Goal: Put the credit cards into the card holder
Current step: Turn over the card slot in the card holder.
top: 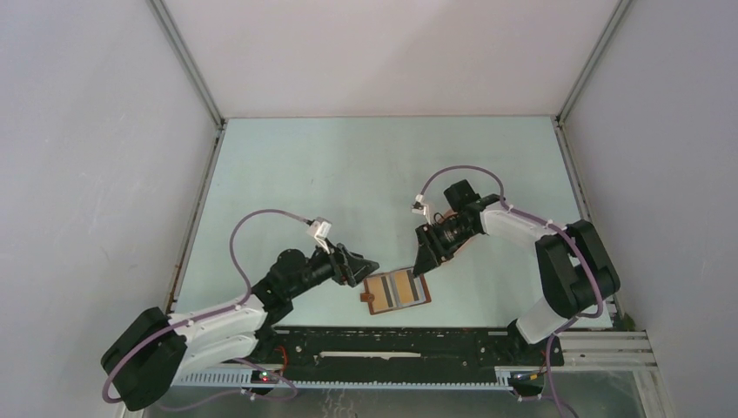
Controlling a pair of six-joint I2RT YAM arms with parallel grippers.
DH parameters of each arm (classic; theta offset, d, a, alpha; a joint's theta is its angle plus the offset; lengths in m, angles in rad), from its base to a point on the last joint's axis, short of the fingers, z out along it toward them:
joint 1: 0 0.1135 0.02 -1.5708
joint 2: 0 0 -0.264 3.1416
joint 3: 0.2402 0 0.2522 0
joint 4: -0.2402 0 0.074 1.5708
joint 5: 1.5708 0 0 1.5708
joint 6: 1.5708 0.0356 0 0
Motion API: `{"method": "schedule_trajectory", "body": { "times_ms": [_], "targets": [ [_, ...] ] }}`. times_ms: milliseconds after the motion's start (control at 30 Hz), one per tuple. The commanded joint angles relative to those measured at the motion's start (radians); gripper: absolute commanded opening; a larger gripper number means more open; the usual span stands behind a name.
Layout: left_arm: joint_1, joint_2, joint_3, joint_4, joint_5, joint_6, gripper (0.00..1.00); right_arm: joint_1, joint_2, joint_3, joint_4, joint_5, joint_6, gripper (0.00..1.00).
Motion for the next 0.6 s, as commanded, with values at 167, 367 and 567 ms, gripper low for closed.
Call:
{"method": "schedule_trajectory", "body": {
  "times_ms": [167, 367, 567],
  "targets": [
    [-0.098, 0.158, 0.021, 0.161, 0.026, -0.085, 0.59, 0.028, 0.057, -0.016, 0.121, 0.076, 0.203, 0.57],
    [-0.153, 0.285, 0.022, 0.269, -0.001, -0.143, 0.49, 0.028, 0.095, -0.026, 0.131, 0.097, 0.21, 0.53],
    [-0.19, 0.424, 0.052, 0.328, -0.007, -0.182, 0.45, 0.029, 0.11, -0.026, 0.13, 0.131, 0.21, 0.52]
  ]
}}
